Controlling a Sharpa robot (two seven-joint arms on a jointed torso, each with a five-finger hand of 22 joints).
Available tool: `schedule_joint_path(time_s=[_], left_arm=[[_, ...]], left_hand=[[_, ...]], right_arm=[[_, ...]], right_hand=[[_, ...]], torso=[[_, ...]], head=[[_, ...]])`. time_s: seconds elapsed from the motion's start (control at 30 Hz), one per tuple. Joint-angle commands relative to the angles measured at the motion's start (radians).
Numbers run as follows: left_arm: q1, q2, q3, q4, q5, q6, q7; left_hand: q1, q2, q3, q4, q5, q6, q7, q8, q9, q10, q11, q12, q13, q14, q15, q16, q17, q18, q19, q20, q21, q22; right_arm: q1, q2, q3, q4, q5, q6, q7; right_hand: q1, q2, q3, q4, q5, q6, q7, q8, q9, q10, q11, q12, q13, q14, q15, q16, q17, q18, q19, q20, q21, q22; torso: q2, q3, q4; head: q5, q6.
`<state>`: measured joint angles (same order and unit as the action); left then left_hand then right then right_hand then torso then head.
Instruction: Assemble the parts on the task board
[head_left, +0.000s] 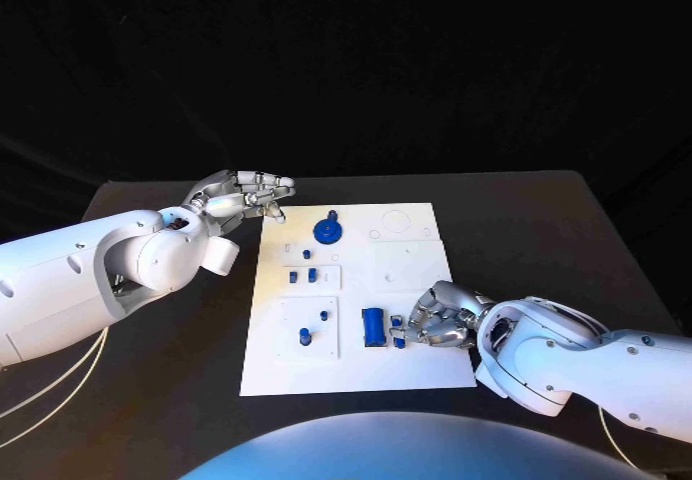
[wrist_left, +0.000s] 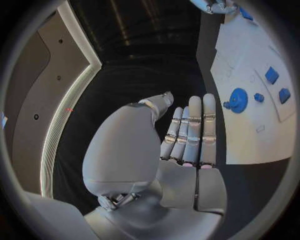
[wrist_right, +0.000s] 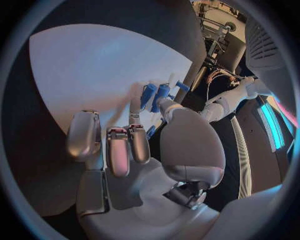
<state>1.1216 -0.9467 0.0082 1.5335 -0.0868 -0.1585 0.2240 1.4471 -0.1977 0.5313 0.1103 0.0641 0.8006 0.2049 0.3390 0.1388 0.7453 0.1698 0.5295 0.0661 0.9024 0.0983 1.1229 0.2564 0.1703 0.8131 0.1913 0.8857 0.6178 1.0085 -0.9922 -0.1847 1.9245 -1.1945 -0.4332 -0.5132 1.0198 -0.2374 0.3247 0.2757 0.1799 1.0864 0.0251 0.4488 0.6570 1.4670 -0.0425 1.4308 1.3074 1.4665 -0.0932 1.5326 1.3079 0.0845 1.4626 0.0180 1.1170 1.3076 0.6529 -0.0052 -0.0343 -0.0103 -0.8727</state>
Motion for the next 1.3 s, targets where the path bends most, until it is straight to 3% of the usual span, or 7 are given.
schedule_joint_path(time_s=[0.03,0.3,0.8,1.3], left_arm=[[0.001,0.0,0.001,0.002,0.0,0.014,0.002],[0.001,-0.001,-0.001,0.001,0.0,0.014,0.001],[0.001,0.0,-0.002,0.0,0.0,0.015,0.0],[0.0,0.001,-0.002,-0.001,0.0,0.014,0.001]], left_hand=[[-0.009,0.003,-0.004,0.003,-0.001,-0.004,0.023,0.006,-0.002,-0.006,0.002,0.006,0.0,0.002,0.0,-0.006,-0.001,0.013,0.004,0.002,-0.003,-0.001],[-0.009,0.003,-0.004,0.003,-0.001,-0.004,0.023,0.006,-0.002,-0.006,0.002,0.006,0.0,0.002,0.0,-0.006,-0.001,0.013,0.004,0.002,-0.003,-0.001],[-0.009,0.003,-0.004,0.003,-0.001,-0.004,0.023,0.006,-0.002,-0.006,0.002,0.006,0.0,0.002,0.0,-0.006,-0.001,0.013,0.004,0.002,-0.003,-0.001],[-0.011,0.004,-0.004,0.004,-0.001,-0.004,0.023,0.006,-0.002,-0.006,0.001,0.006,0.0,0.002,0.0,-0.006,-0.002,0.013,0.005,0.002,-0.005,-0.002]], right_arm=[[-0.001,-0.015,0.0,0.011,0.022,0.036,0.048],[-0.001,-0.046,0.0,0.025,0.036,0.071,0.08],[-0.001,-0.04,0.0,0.01,0.041,0.088,0.083],[-0.001,-0.027,0.0,-0.008,0.033,0.061,0.082]], right_hand=[[0.015,0.0,-0.009,-0.001,-0.001,-0.001,0.003,-0.007,0.001,0.067,0.001,0.001,0.196,0.084,-0.005,0.005,0.163,-0.012,0.01,-0.004,-0.002,0.166],[0.047,-0.008,-0.033,-0.006,-0.001,-0.002,0.004,-0.008,0.0,0.067,0.001,0.002,0.197,0.085,-0.004,0.006,0.166,-0.013,0.01,-0.004,0.001,0.167],[0.056,-0.003,-0.037,-0.006,0.0,0.0,0.004,-0.008,0.0,0.068,0.001,0.003,0.198,0.085,-0.004,0.006,0.168,-0.013,0.011,-0.003,0.004,0.168],[0.072,0.007,-0.043,-0.004,0.001,0.001,0.004,-0.009,-0.001,0.069,0.001,0.007,0.2,0.086,-0.004,0.007,0.169,-0.013,0.011,-0.003,0.006,0.168]], torso=[[-0.001,0.0005,-0.0012],[0.0,-0.0003,-0.0019],[0.001,-0.0015,0.0008],[0.0,-0.0001,-0.001]], head=[[0.003,0.002],[0.002,0.004],[0.0,0.001],[0.004,0.001]])
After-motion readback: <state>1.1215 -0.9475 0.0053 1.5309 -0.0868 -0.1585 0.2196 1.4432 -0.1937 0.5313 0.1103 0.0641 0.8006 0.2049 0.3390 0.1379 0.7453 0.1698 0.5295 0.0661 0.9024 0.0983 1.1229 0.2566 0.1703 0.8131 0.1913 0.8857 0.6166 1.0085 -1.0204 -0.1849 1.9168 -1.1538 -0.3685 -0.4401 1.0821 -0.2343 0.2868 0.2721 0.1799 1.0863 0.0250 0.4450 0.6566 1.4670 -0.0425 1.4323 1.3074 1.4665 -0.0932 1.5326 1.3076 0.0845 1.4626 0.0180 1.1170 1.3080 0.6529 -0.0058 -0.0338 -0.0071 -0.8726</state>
